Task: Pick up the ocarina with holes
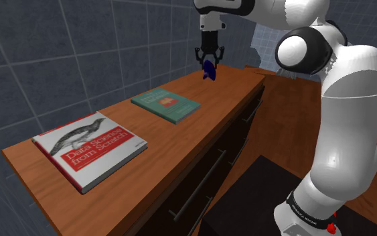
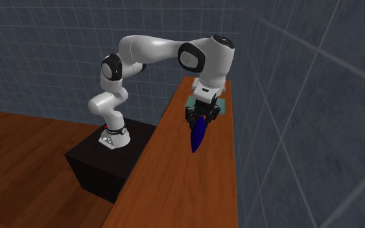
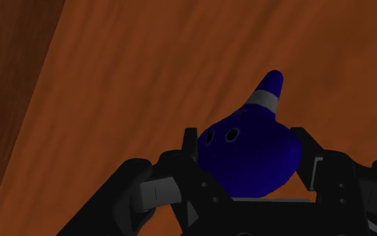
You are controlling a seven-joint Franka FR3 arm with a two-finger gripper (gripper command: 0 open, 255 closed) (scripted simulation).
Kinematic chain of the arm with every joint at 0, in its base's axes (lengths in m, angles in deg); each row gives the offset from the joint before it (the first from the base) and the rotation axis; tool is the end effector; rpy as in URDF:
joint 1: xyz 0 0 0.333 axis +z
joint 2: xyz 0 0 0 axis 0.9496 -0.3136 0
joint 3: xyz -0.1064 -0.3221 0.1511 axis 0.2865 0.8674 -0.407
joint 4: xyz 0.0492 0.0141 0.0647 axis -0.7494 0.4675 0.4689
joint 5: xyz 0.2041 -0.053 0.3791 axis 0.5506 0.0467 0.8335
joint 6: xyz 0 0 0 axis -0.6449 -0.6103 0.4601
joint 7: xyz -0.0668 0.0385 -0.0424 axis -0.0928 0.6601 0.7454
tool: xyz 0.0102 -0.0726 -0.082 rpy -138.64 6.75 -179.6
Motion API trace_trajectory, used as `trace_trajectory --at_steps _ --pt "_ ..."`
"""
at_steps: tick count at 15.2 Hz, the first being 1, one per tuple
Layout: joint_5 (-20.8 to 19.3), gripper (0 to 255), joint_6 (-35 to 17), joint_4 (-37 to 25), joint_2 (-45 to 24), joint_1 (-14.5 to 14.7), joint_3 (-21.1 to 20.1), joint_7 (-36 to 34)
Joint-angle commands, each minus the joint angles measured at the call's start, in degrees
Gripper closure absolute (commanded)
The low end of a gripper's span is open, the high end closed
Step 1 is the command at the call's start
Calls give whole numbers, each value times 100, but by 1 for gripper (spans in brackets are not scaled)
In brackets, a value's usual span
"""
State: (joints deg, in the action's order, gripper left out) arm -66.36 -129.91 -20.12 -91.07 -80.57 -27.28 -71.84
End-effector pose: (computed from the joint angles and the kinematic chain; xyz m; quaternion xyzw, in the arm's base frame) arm 0.7054 -0.1452 0.6170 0.9099 -0.4051 -0.0809 0.0374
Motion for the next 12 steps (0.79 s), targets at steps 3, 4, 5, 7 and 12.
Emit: trace_trajectory --at_steps 3,4,5,7,12 --pt "9 255 453 -674 -221 -16 2 17" --pt "13 255 578 -869 -292 -22 2 21" --pt "16 255 710 -1081 -372 -27 3 26" --pt "25 255 1007 -1581 -575 -43 3 36" --pt "55 255 1778 -3040 -1262 -96 -1 59"
